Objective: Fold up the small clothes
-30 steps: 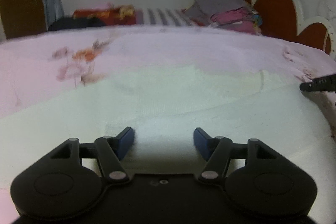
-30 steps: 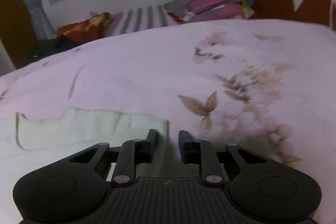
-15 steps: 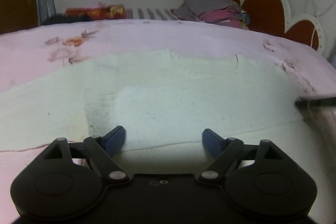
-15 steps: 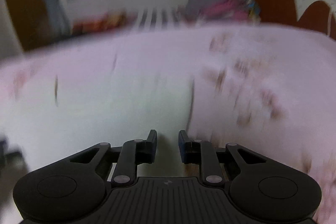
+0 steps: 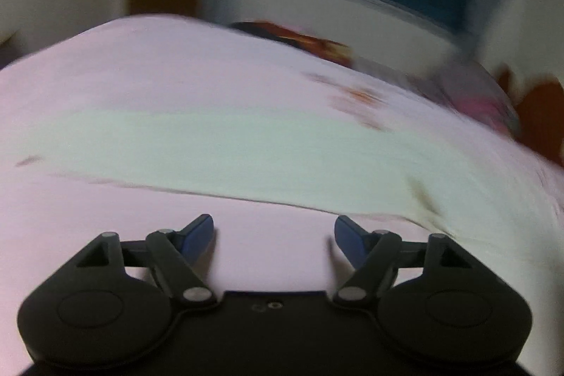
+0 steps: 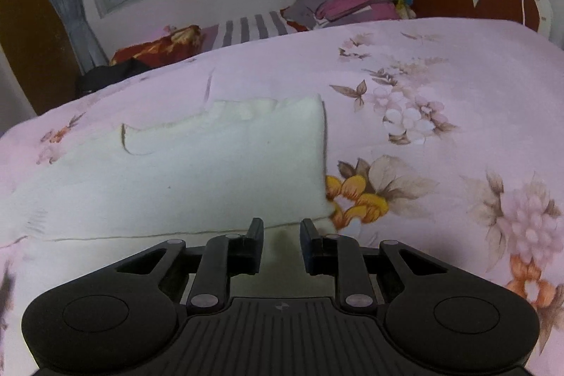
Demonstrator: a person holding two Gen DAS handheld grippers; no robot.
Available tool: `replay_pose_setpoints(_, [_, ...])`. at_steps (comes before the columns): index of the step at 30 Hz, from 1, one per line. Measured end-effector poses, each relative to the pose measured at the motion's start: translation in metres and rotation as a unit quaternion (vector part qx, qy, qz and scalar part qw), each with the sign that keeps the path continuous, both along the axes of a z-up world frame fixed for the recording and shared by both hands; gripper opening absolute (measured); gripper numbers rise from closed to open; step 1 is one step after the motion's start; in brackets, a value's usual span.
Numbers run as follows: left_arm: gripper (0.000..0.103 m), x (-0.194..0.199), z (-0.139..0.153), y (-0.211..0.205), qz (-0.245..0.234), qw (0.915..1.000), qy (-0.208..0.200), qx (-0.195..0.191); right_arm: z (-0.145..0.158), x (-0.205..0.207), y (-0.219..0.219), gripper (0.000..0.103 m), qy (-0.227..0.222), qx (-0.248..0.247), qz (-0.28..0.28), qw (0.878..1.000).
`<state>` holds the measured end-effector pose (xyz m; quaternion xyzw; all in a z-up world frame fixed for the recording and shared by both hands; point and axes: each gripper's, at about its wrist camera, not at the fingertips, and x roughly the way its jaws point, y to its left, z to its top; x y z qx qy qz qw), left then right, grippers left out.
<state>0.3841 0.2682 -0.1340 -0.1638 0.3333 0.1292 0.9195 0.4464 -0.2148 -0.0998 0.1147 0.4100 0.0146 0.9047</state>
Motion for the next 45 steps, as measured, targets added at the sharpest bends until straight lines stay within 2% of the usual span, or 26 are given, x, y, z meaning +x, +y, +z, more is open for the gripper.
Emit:
replay_pose_setpoints(2, [0.069,-0.012,-0.002,0.045,0.061,0.9974,-0.001,-0.039,0.007,-0.008,0.011,0.022,-0.001,0.001,0.004,1.000])
replay_pose_setpoints(3, [0.069,-0.019,-0.003,0.069,0.096,0.9929,-0.009,-0.069,0.010,-0.010,0.018,0.022,-0.002,0.000,0.008,1.000])
replay_pose_setpoints(4, [0.069,-0.026,-0.005,0.089,0.125,0.9868,-0.022,-0.101,0.011,-0.010,0.024,0.022,-0.004,-0.001,0.011,1.000])
replay_pose_setpoints(6, [0.067,-0.040,-0.010,0.125,0.176,0.9674,-0.059,-0.172,0.013,-0.007,0.033,0.022,-0.008,-0.001,0.009,1.000])
replay_pose_setpoints(8, [0.063,-0.046,-0.015,0.148,0.205,0.9516,-0.083,-0.214,0.014,-0.001,0.039,0.022,-0.008,0.000,-0.004,1.000])
replay_pose_setpoints(11, [0.060,-0.039,-0.020,0.168,0.219,0.9386,-0.100,-0.247,0.017,0.005,0.041,0.022,-0.003,0.021,-0.030,0.999])
replay_pose_setpoints(12, [0.056,-0.035,-0.022,0.173,0.221,0.9356,-0.105,-0.255,0.019,0.006,0.041,0.022,-0.002,0.031,-0.037,0.999])
replay_pose_setpoints(14, [0.048,-0.028,-0.024,0.176,0.222,0.9334,-0.107,-0.261,0.022,0.007,0.041,0.022,-0.001,0.040,-0.044,0.998])
replay_pose_setpoints(15, [0.038,-0.022,-0.026,0.177,0.220,0.9344,-0.105,-0.260,0.024,0.006,0.042,0.022,-0.001,0.040,-0.046,0.998])
replay_pose_setpoints(17, [0.010,-0.012,-0.028,0.182,0.212,0.9392,-0.089,-0.255,0.027,0.006,0.044,0.022,-0.002,0.035,-0.046,0.998])
replay_pose_setpoints(18, [0.005,-0.007,-0.030,0.183,0.213,0.9407,-0.082,-0.251,0.028,0.005,0.044,0.022,-0.001,0.033,-0.046,0.998])
replay_pose_setpoints(20, [0.003,-0.003,-0.031,0.186,0.215,0.9377,-0.086,-0.259,0.028,0.005,0.044,0.022,0.000,0.031,-0.048,0.998])
replay_pose_setpoints(21, [0.003,-0.002,-0.026,0.183,0.214,0.9390,-0.091,-0.254,0.029,0.004,0.043,0.022,-0.001,0.030,-0.049,0.998])
replay_pose_setpoints(24, [0.003,0.007,-0.001,0.152,0.164,0.9556,-0.117,-0.215,0.031,0.003,0.039,0.022,-0.006,0.029,-0.055,0.998])
replay_pose_setpoints(26, [0.003,0.022,0.021,0.117,0.110,0.9689,-0.128,-0.181,0.031,0.003,0.036,0.022,-0.007,0.031,-0.059,0.998])
replay_pose_setpoints(30, [0.003,0.060,0.047,0.038,0.008,0.9802,-0.130,-0.149,0.030,0.002,0.030,0.022,-0.007,0.039,-0.064,0.997])
replay_pose_setpoints(33, [0.003,0.094,0.055,-0.016,-0.048,0.9825,-0.114,-0.139,0.029,0.000,0.026,0.022,-0.008,0.046,-0.065,0.997])
replay_pose_setpoints(35, [0.003,0.114,0.058,-0.050,-0.082,0.9807,-0.106,-0.142,0.030,-0.002,0.022,0.022,-0.009,0.052,-0.066,0.996])
replay_pose_setpoints(41, [0.003,0.168,0.059,-0.154,-0.177,0.9757,-0.069,-0.108,0.035,-0.006,0.001,0.022,-0.018,0.069,-0.072,0.995])
replay_pose_setpoints(42, [0.003,0.146,0.050,-0.175,-0.191,0.9739,-0.064,-0.105,0.035,-0.007,-0.003,0.022,-0.019,0.072,-0.072,0.995])
replay_pose_setpoints(45, [0.003,0.152,0.039,-0.216,-0.230,0.9690,-0.041,-0.080,0.036,-0.009,-0.015,0.022,-0.019,0.079,-0.072,0.994])
